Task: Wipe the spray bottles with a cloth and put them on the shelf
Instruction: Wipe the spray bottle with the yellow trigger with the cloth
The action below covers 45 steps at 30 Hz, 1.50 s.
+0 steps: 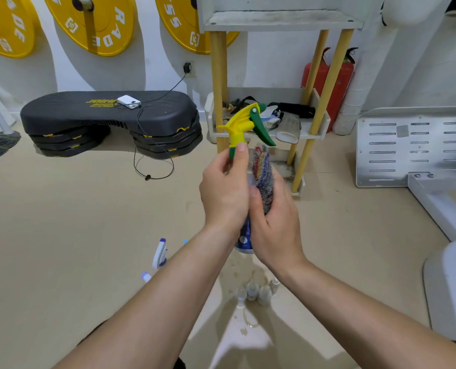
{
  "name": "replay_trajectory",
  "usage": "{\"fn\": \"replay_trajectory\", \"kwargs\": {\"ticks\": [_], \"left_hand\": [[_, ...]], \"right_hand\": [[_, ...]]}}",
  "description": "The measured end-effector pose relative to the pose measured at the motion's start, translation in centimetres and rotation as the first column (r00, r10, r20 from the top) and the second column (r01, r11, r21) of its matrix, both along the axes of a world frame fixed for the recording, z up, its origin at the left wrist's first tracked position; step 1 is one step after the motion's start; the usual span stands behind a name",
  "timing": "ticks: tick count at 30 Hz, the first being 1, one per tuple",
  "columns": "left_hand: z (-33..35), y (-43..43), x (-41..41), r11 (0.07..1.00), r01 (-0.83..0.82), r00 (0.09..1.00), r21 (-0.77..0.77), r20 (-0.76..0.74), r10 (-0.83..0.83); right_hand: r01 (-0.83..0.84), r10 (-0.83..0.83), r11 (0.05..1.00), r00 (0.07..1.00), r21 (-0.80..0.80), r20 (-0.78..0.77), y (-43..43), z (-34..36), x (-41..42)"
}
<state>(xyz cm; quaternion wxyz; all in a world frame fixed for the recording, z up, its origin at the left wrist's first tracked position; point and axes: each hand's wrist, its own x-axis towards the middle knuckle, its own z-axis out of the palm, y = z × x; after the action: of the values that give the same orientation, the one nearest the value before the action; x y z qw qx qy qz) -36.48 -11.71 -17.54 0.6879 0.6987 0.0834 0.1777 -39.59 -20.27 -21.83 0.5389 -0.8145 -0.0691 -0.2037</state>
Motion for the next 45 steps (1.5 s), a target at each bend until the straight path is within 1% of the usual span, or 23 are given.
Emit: {"fn": "replay_trajectory", "kwargs": {"ticks": [2, 3, 5, 7, 9, 12, 16, 21, 22, 23, 25, 27, 28, 30, 32, 33, 36, 38, 40, 43, 45], "left_hand": [[0.0, 0.1, 0.0, 0.999, 0.014, 1.000, -0.053, -0.016, -0.015], [0.0, 0.3, 0.2, 0.998, 0.010, 1.000, -0.069, -0.021, -0.011], [-0.1, 0.8, 0.7, 0.994, 0.024, 1.000, -0.108, -0.016, -0.025], [-0.2, 1.0, 1.0, 0.987, 0.053, 0.999, -0.154, -0.002, -0.054], [-0.3, 0.9, 1.0, 0.982, 0.078, 0.997, -0.174, 0.025, -0.075], [-0.5, 0.8, 1.0, 0.980, 0.114, 0.993, -0.160, 0.044, -0.108], [-0.4, 0.6, 0.9, 0.970, 0.184, 0.983, -0.157, 0.056, -0.177], [0.0, 0.4, 1.1, 0.944, 0.236, 0.972, -0.229, 0.061, -0.228], [0.0, 0.3, 1.1, 0.940, 0.237, 0.972, -0.246, 0.061, -0.228], [0.2, 0.2, 1.0, 0.933, 0.231, 0.973, -0.274, 0.065, -0.222], [0.3, 0.2, 1.2, 0.911, 0.212, 0.977, -0.353, 0.065, -0.202], [0.3, 0.1, 1.5, 0.899, 0.126, 0.991, -0.420, 0.008, -0.135], [0.2, 0.1, 1.6, 0.900, 0.062, 0.995, -0.431, -0.046, -0.090], [-0.6, 0.1, 1.9, 0.915, -0.013, 0.992, -0.404, -0.117, -0.037], [-0.7, 0.0, 1.8, 0.959, -0.066, 0.990, -0.275, -0.137, 0.029], [-0.5, 0.0, 1.6, 0.966, -0.108, 0.985, -0.233, -0.155, 0.073], [0.1, -0.2, 1.0, 0.964, -0.228, 0.964, -0.138, -0.174, 0.203], [0.0, -0.5, 0.6, 0.963, -0.262, 0.953, -0.064, -0.174, 0.248], [-0.4, -0.9, 0.0, 0.976, -0.216, 0.966, -0.014, -0.148, 0.212], [-1.6, -2.0, -0.6, 0.999, -0.034, 0.995, 0.026, -0.094, 0.036], [-1.9, -2.2, -0.4, 0.999, 0.043, 0.997, 0.022, -0.069, -0.041]], "right_hand": [[-0.027, 0.028, 0.998, 1.000, -0.053, 0.014, 0.0, 0.3, 0.2], [-0.056, 0.057, 0.997, 0.998, -0.053, 0.018, 0.0, 0.4, 0.3], [-0.132, 0.132, 0.991, 0.991, 0.033, -0.002, 0.1, 0.6, 0.7], [-0.163, 0.173, 0.976, 0.983, 0.143, -0.056, 0.3, 0.8, 1.0], [-0.149, 0.181, 0.964, 0.974, 0.219, -0.133, 0.2, 1.4, 1.4], [-0.149, 0.237, 0.922, 0.947, 0.358, -0.217, -0.5, 1.9, 1.9], [-0.155, 0.285, 0.881, 0.928, 0.447, -0.239, -1.2, 2.1, 1.9], [-0.072, 0.241, 0.856, 0.931, 0.512, -0.273, -0.9, 1.7, 1.6], [-0.056, 0.201, 0.874, 0.945, 0.482, -0.256, -0.8, 1.6, 1.5], [-0.040, 0.144, 0.911, 0.963, 0.410, -0.227, -0.5, 1.4, 1.3], [-0.013, 0.045, 0.978, 0.988, 0.209, -0.151, -0.1, 1.1, 0.6], [0.013, -0.008, 0.999, 0.996, 0.051, -0.083, 0.1, 0.8, 0.0], [0.022, -0.021, 1.000, 0.998, 0.013, -0.062, 0.1, 0.5, -0.2], [0.032, -0.031, 0.999, 0.998, 0.005, -0.048, 0.0, 0.1, -0.3], [0.040, -0.040, 0.999, 0.999, 0.009, -0.037, 0.0, 0.1, -0.4], [0.047, -0.046, 0.999, 0.999, 0.003, -0.029, 0.0, 0.1, -0.5], [0.068, -0.068, 0.998, 0.998, 0.001, -0.018, 0.2, 0.1, -0.6], [0.086, -0.086, 0.996, 0.996, -0.001, -0.035, 0.1, 0.0, -0.3], [0.104, -0.104, 0.995, 0.993, 0.002, -0.058, -0.2, -0.1, 0.0], [0.111, -0.106, 0.993, 0.989, 0.042, -0.103, -0.5, 0.1, 0.5], [0.099, -0.094, 0.993, 0.991, 0.058, -0.091, -0.4, 0.2, 0.6]]}}
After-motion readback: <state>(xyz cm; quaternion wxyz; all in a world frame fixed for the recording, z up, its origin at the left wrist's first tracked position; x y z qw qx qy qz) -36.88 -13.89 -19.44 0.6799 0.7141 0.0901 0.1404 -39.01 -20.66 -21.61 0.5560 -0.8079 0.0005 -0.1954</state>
